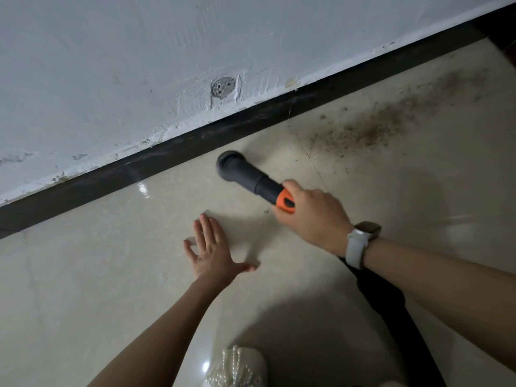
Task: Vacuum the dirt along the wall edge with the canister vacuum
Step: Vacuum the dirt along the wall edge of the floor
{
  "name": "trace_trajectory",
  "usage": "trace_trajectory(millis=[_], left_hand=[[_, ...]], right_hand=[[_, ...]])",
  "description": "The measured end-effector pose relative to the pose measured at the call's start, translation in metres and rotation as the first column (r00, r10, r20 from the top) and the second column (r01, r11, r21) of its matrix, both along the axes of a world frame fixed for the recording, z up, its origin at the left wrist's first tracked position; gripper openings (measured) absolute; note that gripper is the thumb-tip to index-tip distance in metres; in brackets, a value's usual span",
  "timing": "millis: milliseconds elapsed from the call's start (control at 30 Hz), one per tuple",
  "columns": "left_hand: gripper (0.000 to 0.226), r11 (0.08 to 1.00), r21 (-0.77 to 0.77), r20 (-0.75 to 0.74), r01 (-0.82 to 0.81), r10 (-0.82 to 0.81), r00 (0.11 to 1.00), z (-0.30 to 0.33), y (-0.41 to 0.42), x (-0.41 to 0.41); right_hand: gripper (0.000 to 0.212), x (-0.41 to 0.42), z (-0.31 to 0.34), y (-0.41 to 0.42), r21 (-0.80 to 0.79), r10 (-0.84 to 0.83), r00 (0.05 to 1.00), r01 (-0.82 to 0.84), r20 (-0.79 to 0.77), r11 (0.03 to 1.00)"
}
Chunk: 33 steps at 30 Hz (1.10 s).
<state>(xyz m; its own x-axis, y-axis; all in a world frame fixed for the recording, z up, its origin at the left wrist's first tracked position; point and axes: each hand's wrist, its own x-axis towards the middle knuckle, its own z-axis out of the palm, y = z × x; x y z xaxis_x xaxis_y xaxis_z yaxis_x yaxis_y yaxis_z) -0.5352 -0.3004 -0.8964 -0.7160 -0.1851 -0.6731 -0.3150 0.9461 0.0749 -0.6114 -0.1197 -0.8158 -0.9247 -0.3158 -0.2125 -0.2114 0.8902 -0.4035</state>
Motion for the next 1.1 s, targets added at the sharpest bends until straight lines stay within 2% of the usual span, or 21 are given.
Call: trace_trajectory(millis=[133,233,467,567,667,733,800,900,967,1033,1100], left_hand=[[0.143,1.0,0.006,-0.027,-0.011,0.011,1.0,-0.002,-0.002,0.002],[0.143,1.0,0.011,-0.04,-0.008,0.009,0.999,-0.002,-0.003,0.003],[0.141,1.0,0.011,-0.041,0.013,-0.013,0.999,0.0,-0.002,0.0],[0.141,1.0,0.019,-0.049,0.006,-0.005,0.999,0.002,-0.003,0.001],[0.141,1.0,0.011,-0.041,0.003,-0.003,0.999,0.003,-0.003,0.002],[0.14,1.0,0.005,-0.04,-0.001,0.001,0.999,0.003,-0.004,0.001],[0.14,1.0,0.013,-0.048,-0.002,0.002,0.999,0.003,-0.006,0.002],[0.139,1.0,0.016,-0.054,0.011,-0.01,0.998,0.004,-0.006,0.003],[0.14,1.0,0.009,-0.049,0.006,-0.006,0.999,0.004,-0.004,0.002],[0.14,1.0,0.005,-0.049,-0.004,0.005,0.999,0.005,-0.002,0.0],[0.138,1.0,0.006,-0.059,-0.012,0.013,0.998,0.006,0.0,-0.001]], right_hand=[[0.037,0.036,-0.011,0.009,-0.005,0.069,0.991,-0.068,0.115,0.998],[0.041,0.053,-0.016,0.027,0.033,0.049,0.991,-0.054,0.121,0.998],[0.04,0.034,-0.007,0.091,0.099,-0.26,0.964,0.254,0.054,0.962],[0.039,0.052,-0.004,0.076,0.066,-0.173,0.983,0.17,0.052,0.983],[0.036,0.078,-0.004,0.047,0.007,0.003,0.993,-0.004,0.122,1.0],[0.035,0.084,-0.005,0.04,0.025,0.048,0.985,-0.052,0.166,0.998],[0.034,0.077,-0.007,0.051,0.086,-0.027,0.984,0.012,0.178,0.996],[0.036,0.056,-0.003,0.085,0.195,-0.228,0.965,0.201,0.128,0.96],[0.037,0.046,0.004,0.098,0.23,-0.299,0.95,0.271,0.093,0.935],[0.037,0.047,0.006,0.091,0.214,-0.292,0.954,0.271,0.073,0.939],[0.035,0.06,0.004,0.07,0.166,-0.205,0.975,0.189,0.089,0.968]])
